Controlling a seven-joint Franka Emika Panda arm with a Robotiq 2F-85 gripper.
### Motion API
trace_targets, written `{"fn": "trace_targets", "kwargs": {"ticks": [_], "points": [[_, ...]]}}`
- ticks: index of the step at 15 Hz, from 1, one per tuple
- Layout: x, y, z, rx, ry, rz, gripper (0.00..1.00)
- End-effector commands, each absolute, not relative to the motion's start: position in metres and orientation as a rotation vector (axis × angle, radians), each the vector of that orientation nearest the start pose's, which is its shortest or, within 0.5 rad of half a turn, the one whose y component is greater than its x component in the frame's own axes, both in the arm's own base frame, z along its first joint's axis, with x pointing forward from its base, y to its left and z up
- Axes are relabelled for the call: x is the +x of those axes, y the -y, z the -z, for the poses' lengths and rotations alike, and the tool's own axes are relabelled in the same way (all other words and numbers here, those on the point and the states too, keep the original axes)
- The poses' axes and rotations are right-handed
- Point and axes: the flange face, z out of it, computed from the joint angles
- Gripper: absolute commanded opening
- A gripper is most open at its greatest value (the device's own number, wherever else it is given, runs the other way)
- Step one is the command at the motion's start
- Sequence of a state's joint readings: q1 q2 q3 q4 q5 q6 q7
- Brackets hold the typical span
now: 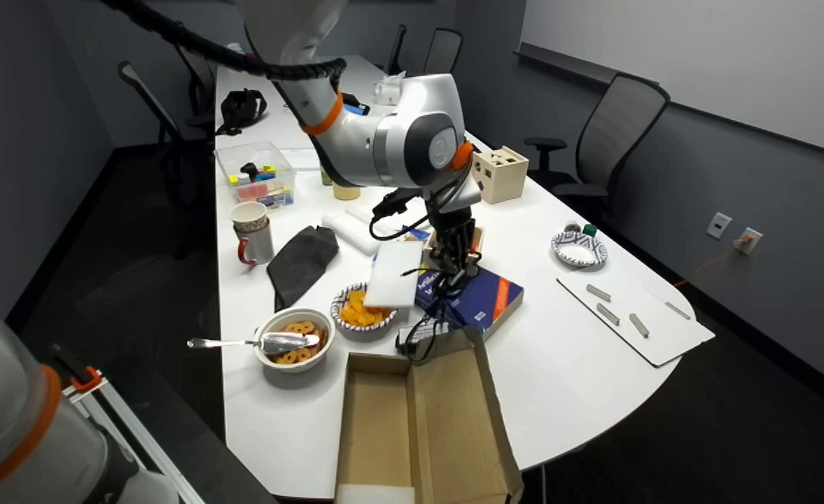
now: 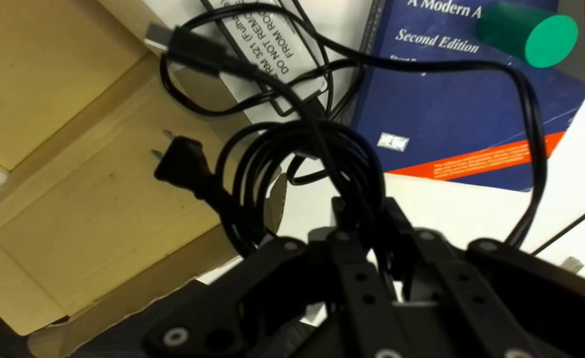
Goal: Open the cardboard box and take the packing foam out of it
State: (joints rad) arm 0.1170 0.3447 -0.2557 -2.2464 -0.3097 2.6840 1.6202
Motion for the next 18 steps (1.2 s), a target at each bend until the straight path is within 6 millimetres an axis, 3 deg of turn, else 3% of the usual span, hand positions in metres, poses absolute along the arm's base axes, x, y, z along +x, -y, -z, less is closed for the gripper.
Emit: {"fn": "trace_targets", "kwargs": {"ticks": [1,4,10,11,12,18], "points": [[0.533,0.056,-0.198,-2.333,-2.276,0.443,0.05],[0.519,0.040,-0.175,-2.239,-2.407,0.380,0.05],[0.509,0.024,-0.157,-2.063,-2.562,0.379,0.05],[0.508,0.023,-0.154,-2.052,-2.585,0.378,0.30],[0.507,0.023,-0.153,-2.035,-2.600,0.371,0.45],[0.503,0.024,-0.156,-2.033,-2.622,0.376,0.88]]}}
